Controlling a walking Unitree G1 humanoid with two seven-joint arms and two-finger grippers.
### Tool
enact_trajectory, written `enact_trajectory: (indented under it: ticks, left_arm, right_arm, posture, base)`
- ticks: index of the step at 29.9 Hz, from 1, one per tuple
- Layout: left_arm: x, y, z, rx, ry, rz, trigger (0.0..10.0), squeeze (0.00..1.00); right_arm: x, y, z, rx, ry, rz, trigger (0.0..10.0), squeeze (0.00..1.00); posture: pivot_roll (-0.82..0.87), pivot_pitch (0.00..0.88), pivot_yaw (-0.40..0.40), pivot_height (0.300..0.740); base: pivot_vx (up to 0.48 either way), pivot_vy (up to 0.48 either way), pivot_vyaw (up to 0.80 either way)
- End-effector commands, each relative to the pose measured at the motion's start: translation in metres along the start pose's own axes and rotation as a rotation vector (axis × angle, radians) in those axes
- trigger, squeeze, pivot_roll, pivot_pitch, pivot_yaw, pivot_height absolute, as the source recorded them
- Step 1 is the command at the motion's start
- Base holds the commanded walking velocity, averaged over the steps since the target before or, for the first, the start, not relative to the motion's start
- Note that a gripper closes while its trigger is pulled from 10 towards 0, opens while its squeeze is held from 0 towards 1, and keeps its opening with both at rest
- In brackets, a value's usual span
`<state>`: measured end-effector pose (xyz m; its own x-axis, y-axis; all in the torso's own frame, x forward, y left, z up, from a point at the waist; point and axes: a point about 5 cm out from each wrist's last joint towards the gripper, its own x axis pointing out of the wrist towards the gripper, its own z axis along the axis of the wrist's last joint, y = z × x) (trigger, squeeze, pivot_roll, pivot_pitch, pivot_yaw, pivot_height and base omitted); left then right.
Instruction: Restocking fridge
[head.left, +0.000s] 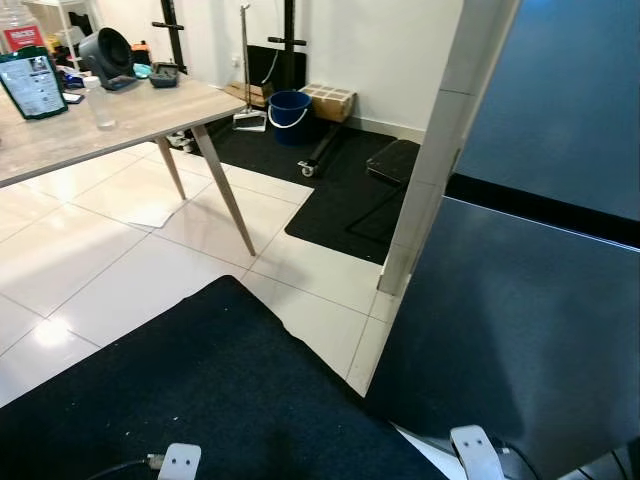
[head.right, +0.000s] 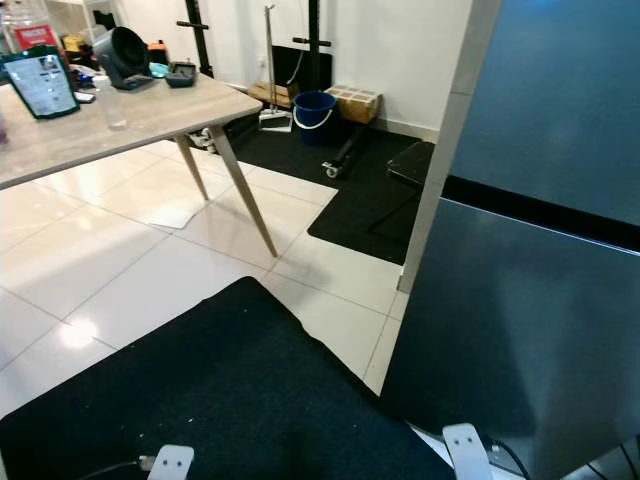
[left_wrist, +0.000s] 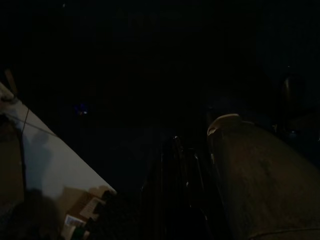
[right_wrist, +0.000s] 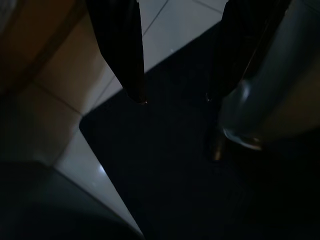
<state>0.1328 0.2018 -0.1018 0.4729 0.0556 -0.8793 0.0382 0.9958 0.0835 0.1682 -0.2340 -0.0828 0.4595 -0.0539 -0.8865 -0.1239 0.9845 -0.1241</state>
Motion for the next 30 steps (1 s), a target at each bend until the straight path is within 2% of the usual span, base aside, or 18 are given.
enact_trajectory:
  ticks: [1,8,11,12,21,22,24,26,30]
  left_arm:
    - [-0.001,0.003,-0.004,-0.01,0.021,0.005,10.0,0.0]
    - [-0.001,-0.002,-0.007,-0.028,0.033,-0.014,10.0,0.0]
    - [-0.002,-0.001,-0.013,-0.034,0.048,-0.013,10.0,0.0]
    - [-0.004,0.0,-0.022,-0.038,0.069,-0.013,10.0,0.0]
    - [-0.009,0.001,-0.039,-0.061,0.108,-0.001,10.0,0.0]
    - [-0.01,-0.007,-0.045,-0.072,0.125,-0.004,10.0,0.0]
    - [-0.008,-0.019,-0.043,-0.087,0.123,-0.008,10.0,0.0]
    - [-0.007,-0.024,-0.039,-0.109,0.113,-0.006,10.0,0.0]
    - [-0.005,-0.017,-0.032,-0.121,0.087,-0.009,10.0,0.0]
  right_arm:
    - [0.0,0.001,-0.003,-0.025,0.022,-0.002,10.0,0.0]
    - [0.001,0.005,0.0,-0.043,0.029,-0.001,10.0,0.0]
    - [0.002,0.008,0.0,-0.049,0.029,0.014,10.0,0.0]
    - [0.002,0.011,-0.002,-0.052,0.037,0.018,10.0,0.0]
    - [0.001,0.014,-0.013,-0.065,0.068,0.021,10.0,0.0]
    - [0.0,0.014,-0.022,-0.079,0.092,0.024,10.0,0.0]
    - [-0.001,0.011,-0.027,-0.086,0.106,0.018,10.0,0.0]
    - [-0.002,0.009,-0.029,-0.092,0.109,0.012,10.0,0.0]
    - [-0.002,0.003,-0.026,-0.103,0.097,-0.005,10.0,0.0]
  posture:
    - [0.03,0.0,-0.03,0.74]
    - [0.04,0.0,-0.01,0.74]
    - [0.04,0.0,-0.001,0.74]
    - [0.04,0.0,0.001,0.74]
    - [0.03,0.0,-0.016,0.74]
    - [0.02,0.0,-0.02,0.74]
    - [0.01,0.0,-0.023,0.74]
    - [0.01,0.0,-0.021,0.74]
    - [0.0,0.0,-0.013,0.74]
  base:
    - [0.0,0.0,0.0]
    - [0.0,0.0,0.0]
    - [0.0,0.0,0.78]
    - [0.0,0.0,0.79]
    - [0.0,0.0,0.79]
    - [0.0,0.0,0.79]
    - [0.0,0.0,0.79]
    - [0.0,0.0,0.79]
    - [0.0,0.0,0.78]
